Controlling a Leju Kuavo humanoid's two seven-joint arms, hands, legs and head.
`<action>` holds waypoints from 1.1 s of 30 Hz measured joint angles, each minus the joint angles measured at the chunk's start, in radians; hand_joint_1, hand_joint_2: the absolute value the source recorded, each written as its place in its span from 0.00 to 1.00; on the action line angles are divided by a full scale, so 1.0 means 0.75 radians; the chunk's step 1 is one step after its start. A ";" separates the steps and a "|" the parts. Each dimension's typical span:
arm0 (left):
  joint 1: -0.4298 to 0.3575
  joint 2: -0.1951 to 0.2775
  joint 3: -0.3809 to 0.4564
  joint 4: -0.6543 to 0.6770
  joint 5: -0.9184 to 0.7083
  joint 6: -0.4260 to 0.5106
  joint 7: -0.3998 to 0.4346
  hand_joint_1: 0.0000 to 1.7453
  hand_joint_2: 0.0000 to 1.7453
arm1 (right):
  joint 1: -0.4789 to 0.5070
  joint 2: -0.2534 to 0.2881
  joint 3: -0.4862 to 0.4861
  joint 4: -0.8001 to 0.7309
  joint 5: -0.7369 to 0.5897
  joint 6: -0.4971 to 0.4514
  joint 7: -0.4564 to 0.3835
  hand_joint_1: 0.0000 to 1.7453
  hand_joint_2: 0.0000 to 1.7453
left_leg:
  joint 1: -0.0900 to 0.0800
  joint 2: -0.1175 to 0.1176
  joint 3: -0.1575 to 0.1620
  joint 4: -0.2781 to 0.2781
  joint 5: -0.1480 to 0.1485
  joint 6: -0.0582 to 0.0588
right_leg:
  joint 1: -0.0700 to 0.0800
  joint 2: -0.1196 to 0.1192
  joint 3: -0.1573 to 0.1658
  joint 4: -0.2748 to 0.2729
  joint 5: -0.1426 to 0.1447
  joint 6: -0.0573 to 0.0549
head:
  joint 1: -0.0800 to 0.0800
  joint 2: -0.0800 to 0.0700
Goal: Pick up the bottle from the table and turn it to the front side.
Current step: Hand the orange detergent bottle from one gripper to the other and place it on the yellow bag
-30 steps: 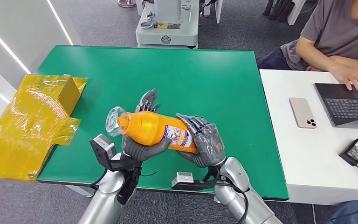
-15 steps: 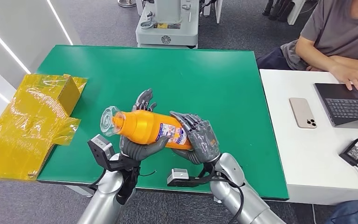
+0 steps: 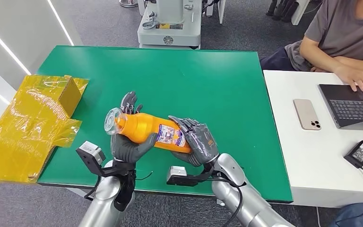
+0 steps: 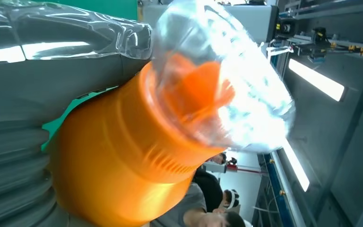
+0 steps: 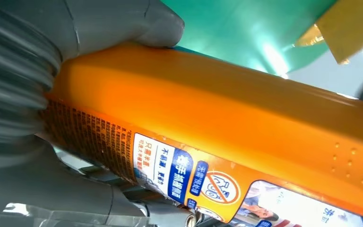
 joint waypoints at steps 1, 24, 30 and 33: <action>0.002 0.000 0.002 -0.005 0.001 0.005 -0.001 0.00 1.00 | -0.002 0.001 0.002 0.007 0.001 0.009 0.006 1.00 1.00 | 0.000 0.000 0.000 0.000 0.000 0.000 | 0.000 0.000 0.000 0.000 0.000 0.000 | 0.000 0.000; 0.044 -0.001 0.015 -0.060 -0.016 0.003 0.001 0.96 1.00 | 0.018 0.015 0.012 0.048 0.044 0.037 0.065 1.00 1.00 | 0.000 0.000 0.000 0.000 0.000 0.000 | 0.000 0.001 0.000 0.000 0.000 0.000 | 0.000 0.000; 0.046 -0.001 0.015 -0.062 -0.017 -0.018 -0.002 1.00 1.00 | 0.022 0.015 0.010 0.043 0.045 0.037 0.065 1.00 1.00 | 0.000 0.000 0.000 0.000 0.000 0.000 | 0.000 0.001 0.000 0.000 0.000 0.000 | 0.000 0.000; 0.046 -0.001 0.015 -0.062 -0.016 -0.028 -0.003 1.00 1.00 | 0.030 0.015 0.007 0.038 0.047 0.036 0.061 1.00 1.00 | 0.000 0.000 0.000 0.000 0.000 0.000 | 0.000 0.001 0.000 0.000 0.000 0.000 | 0.000 0.000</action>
